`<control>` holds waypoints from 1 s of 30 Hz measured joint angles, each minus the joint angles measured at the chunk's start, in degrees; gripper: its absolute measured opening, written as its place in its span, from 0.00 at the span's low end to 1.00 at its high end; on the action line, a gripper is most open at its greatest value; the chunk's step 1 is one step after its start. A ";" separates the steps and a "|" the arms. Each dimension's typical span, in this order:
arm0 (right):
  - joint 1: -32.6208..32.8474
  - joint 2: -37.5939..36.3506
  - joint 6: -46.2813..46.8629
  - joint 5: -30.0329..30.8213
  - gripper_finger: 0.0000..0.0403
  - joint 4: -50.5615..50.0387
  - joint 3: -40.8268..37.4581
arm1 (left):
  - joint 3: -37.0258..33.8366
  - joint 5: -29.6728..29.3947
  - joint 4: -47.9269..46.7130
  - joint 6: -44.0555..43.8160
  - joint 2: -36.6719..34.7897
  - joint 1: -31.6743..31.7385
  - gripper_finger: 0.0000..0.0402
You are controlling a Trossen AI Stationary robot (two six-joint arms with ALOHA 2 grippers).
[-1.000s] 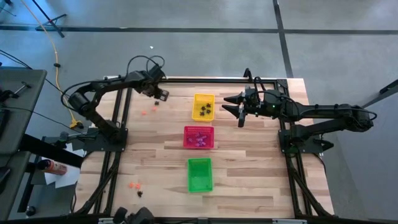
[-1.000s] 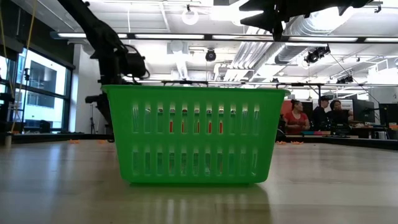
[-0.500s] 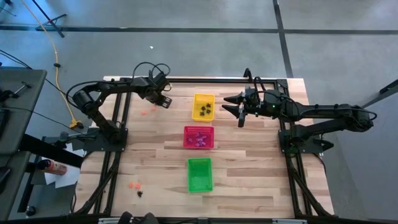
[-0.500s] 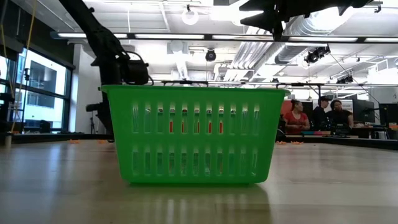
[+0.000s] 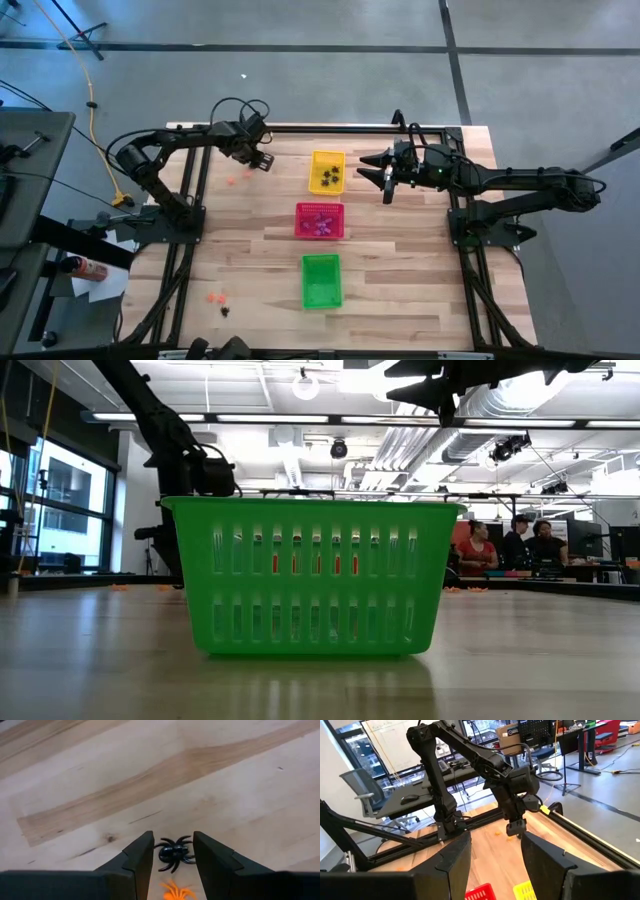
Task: Sort Halloween decoration
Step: Put the black spider toy into the yellow bin
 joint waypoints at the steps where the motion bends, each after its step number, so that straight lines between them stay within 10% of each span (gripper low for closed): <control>1: 0.01 0.00 -0.01 0.00 0.42 0.00 0.00 | 0.00 -0.04 0.04 -0.02 -0.02 0.16 0.32; 30: -0.01 0.00 0.08 0.00 0.42 0.00 0.00 | -5.70 4.72 6.08 -1.46 -0.24 0.82 0.32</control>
